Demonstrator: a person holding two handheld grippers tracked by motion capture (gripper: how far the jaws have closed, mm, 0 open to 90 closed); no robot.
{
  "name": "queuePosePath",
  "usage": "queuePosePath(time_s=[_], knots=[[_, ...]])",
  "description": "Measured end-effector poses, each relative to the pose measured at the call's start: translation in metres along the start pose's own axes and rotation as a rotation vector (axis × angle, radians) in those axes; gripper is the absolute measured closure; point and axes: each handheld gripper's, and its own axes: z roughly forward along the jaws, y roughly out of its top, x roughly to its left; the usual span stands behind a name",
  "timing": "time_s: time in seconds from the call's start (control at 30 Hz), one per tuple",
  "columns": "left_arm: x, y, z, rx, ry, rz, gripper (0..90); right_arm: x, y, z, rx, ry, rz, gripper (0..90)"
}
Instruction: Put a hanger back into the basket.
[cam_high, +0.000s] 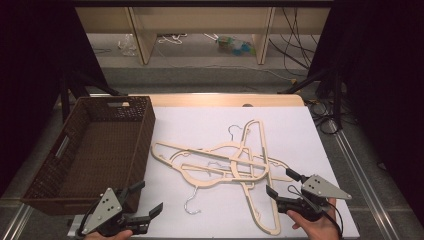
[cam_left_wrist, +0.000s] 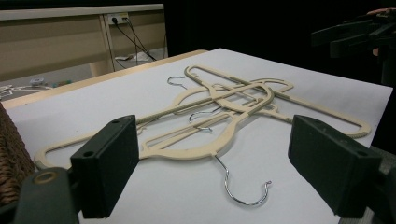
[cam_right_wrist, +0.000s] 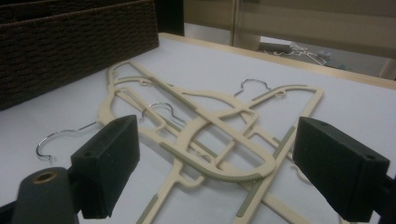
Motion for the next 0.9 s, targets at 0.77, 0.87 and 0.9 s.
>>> queuePosePath(time_s=[0.77,0.87,0.9], knots=[[-0.005,-0.001,0.005,0.011,-0.008,-0.014,16.3,0.004,0.009,0.045,0.141,0.204,-0.125,29.7],[-0.005,-0.001,0.005,0.010,-0.009,-0.018,16.3,0.008,0.015,0.063,0.180,0.241,-0.165,31.4],[-0.005,-0.001,0.005,0.010,-0.009,-0.017,16.3,0.009,0.017,0.068,0.200,0.243,-0.182,32.7]])
